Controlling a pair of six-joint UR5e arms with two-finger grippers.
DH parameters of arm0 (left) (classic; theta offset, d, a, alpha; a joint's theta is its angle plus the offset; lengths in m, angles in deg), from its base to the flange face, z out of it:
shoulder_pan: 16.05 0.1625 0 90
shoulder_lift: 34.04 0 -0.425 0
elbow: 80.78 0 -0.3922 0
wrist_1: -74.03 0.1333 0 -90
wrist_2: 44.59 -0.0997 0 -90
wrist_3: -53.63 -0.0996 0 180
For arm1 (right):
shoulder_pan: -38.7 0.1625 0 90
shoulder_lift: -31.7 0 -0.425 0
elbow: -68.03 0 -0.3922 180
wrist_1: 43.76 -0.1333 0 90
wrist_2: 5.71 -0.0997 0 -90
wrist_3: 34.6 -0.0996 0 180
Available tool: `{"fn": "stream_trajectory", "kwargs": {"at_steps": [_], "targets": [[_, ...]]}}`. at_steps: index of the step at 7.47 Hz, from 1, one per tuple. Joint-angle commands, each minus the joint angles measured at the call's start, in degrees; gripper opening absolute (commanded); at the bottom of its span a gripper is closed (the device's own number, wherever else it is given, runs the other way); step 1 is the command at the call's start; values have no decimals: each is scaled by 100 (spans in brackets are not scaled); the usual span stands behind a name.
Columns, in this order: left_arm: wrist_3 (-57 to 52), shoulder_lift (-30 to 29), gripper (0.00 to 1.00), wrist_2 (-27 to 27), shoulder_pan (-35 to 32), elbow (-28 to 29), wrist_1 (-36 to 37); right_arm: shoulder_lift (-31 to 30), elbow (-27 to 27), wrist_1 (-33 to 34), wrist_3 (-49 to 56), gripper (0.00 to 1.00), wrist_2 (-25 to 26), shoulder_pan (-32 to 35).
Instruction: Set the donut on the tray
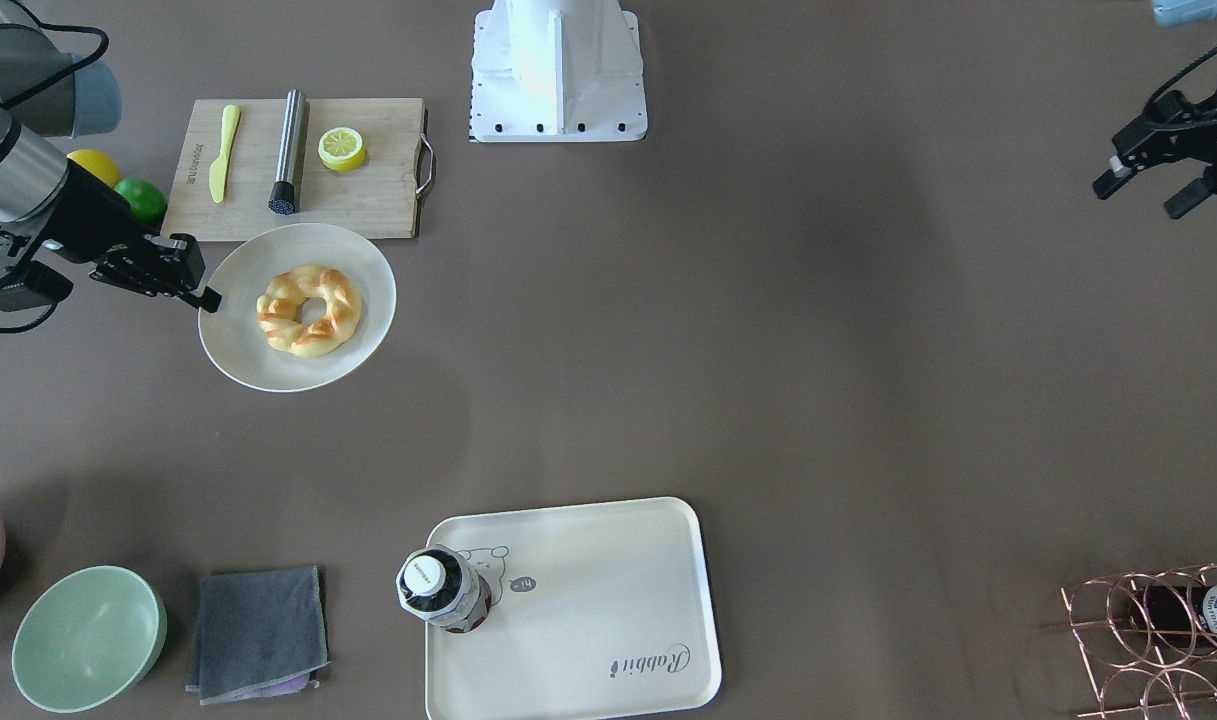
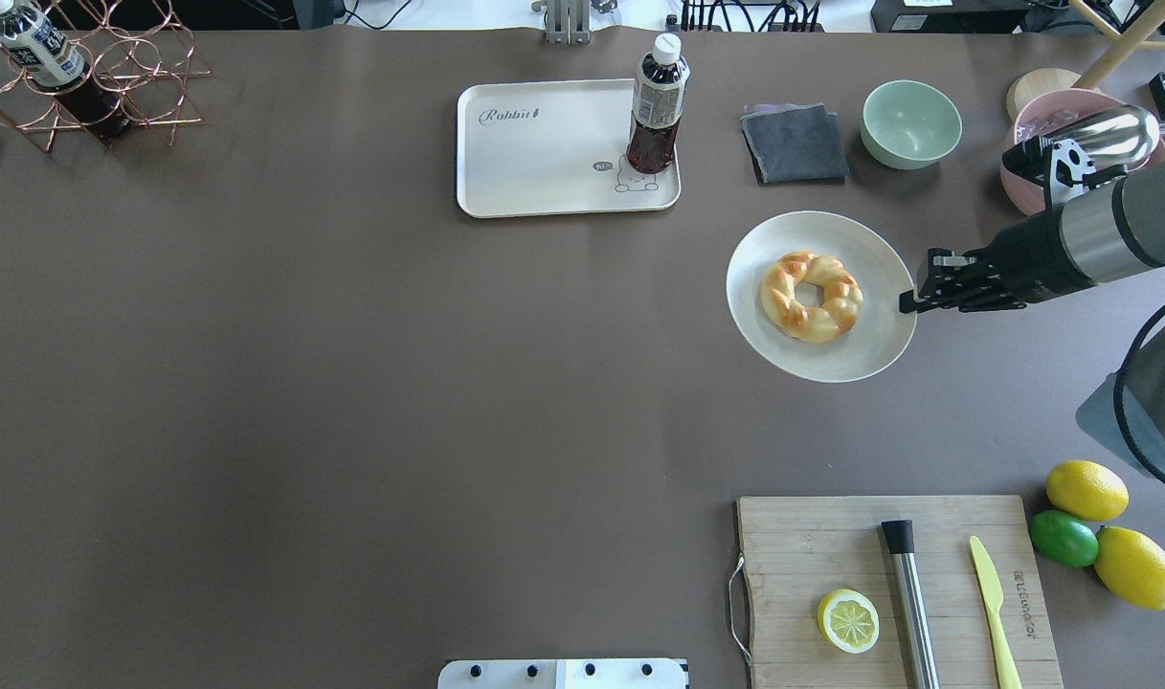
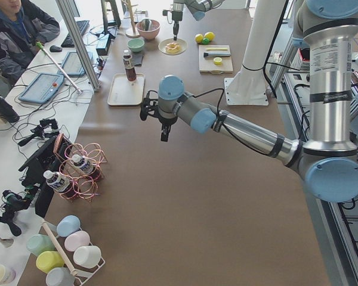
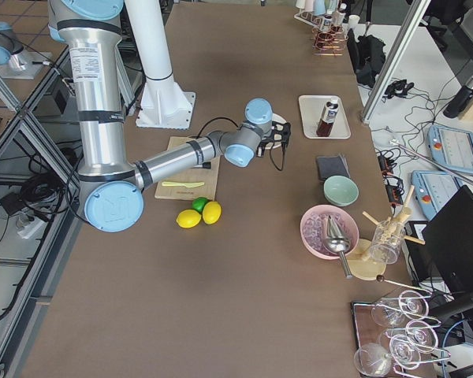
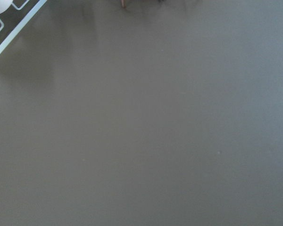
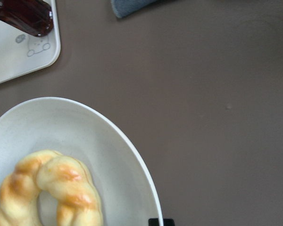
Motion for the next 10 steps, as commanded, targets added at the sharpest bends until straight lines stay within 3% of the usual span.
{"fn": "stream_trajectory", "kwargs": {"at_steps": [1, 2, 4, 6, 8, 10], "targets": [[2467, -1562, 93, -433, 1448, -65, -43, 383, 363, 26, -835, 0, 369, -577], [2900, -1837, 93, -793, 1896, -56, -44, 629, 381, 96, -1089, 0, 467, -780], [3717, -2294, 93, -1392, 2574, -13, -44, 1331, 625, 1232, -1179, 0, 800, -1166], [4579, -2830, 93, -2033, 3322, 153, -35, 1772, 724, 1809, -1179, 0, 1188, -1492], [4864, -3000, 91, -2464, 3779, 251, -35, 1818, 776, 1898, -1171, 0, 1459, -1721], [4952, -3070, 89, -2528, 3895, 260, -35, 1818, 1082, 2238, -1171, 0, 1811, -2011]]}}
